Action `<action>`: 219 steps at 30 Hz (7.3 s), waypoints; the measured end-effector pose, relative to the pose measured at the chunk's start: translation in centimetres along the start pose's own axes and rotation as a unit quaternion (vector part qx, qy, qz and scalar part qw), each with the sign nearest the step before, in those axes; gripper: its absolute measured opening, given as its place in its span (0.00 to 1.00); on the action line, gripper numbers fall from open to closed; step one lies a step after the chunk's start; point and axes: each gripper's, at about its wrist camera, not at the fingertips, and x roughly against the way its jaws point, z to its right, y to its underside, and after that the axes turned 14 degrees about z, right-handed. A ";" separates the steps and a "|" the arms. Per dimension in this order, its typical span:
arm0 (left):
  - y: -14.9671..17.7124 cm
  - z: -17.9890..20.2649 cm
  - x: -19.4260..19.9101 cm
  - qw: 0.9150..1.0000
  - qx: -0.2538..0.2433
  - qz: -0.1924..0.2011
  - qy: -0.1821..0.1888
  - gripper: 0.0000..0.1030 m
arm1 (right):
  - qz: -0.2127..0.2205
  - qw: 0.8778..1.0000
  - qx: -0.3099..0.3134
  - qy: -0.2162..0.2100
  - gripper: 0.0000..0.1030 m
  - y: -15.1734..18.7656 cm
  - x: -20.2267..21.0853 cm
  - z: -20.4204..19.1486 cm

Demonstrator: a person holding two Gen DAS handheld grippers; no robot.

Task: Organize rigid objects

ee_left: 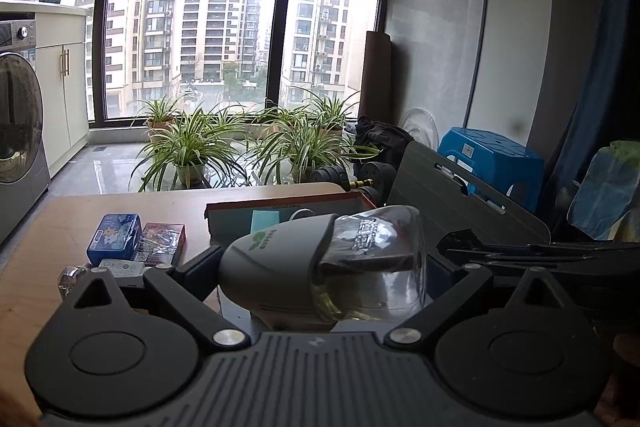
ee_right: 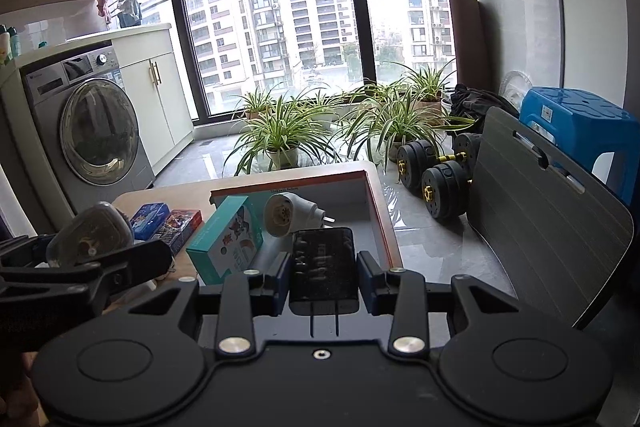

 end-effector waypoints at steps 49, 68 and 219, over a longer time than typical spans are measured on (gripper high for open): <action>1.4 0.9 -1.9 1.000 -0.003 -0.018 -0.008 0.98 | -0.011 1.000 -0.007 -0.011 0.43 0.9 -3.0 -0.2; 1.7 0.5 -3.0 1.000 -0.004 -0.024 -0.013 0.98 | -0.012 1.000 -0.008 -0.012 0.43 1.0 -3.3 0.2; 2.1 -16.1 5.6 0.978 0.061 -0.047 -0.193 1.00 | -0.028 0.988 0.026 -0.150 0.65 2.4 -2.6 -13.7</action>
